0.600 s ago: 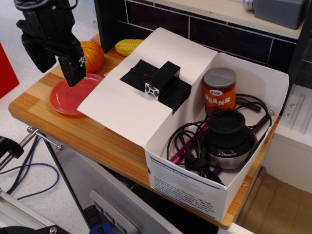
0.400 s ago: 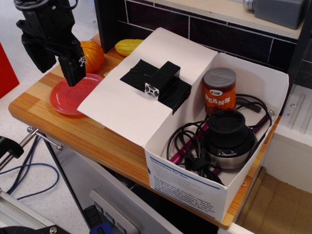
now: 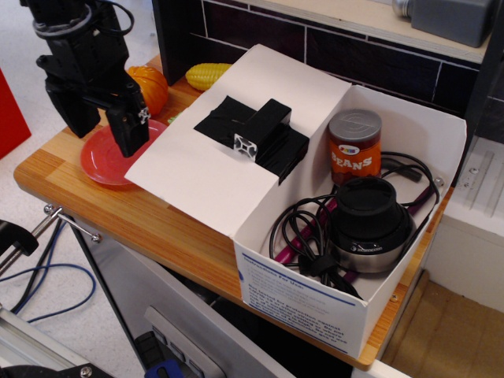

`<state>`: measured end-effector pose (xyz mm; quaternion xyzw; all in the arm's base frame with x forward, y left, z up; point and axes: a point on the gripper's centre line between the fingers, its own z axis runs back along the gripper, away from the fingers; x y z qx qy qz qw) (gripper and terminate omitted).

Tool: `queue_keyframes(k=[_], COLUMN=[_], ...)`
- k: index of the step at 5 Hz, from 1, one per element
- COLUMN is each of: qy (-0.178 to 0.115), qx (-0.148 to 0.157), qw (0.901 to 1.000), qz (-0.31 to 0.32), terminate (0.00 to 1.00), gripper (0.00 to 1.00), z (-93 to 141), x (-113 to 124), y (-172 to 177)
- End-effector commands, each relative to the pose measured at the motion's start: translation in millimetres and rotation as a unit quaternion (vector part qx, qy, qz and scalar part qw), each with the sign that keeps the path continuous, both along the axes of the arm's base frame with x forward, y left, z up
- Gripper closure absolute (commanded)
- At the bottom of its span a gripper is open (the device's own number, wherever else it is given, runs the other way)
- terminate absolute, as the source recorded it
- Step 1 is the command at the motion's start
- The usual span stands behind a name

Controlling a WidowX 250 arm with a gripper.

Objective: Close white1fbox flap

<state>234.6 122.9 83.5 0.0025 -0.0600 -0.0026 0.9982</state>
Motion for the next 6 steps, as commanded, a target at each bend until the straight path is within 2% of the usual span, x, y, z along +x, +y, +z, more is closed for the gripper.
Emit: queue_keyframes(k=[1, 2, 3, 4, 6], qy=[-0.009, -0.013, -0.001, -0.001, -0.048], qx=[-0.039, -0.089, -0.081, -0.059, 0.016], qw=[0.9992, 0.9959, 0.9967, 0.9979, 0.9975], qz=[0.008, 0.005, 0.005, -0.024, -0.05], terminate=[0.0, 0.0, 0.0, 0.0, 0.0], gripper=[0.0, 0.0, 0.0, 0.0, 0.0], z=[8.6, 23.1, 39.1, 52.5, 60.3], x=[9.7, 8.3, 5.7, 3.0, -2.0], y=[-14.0, -29.8, -44.9, -63.6, -131.0])
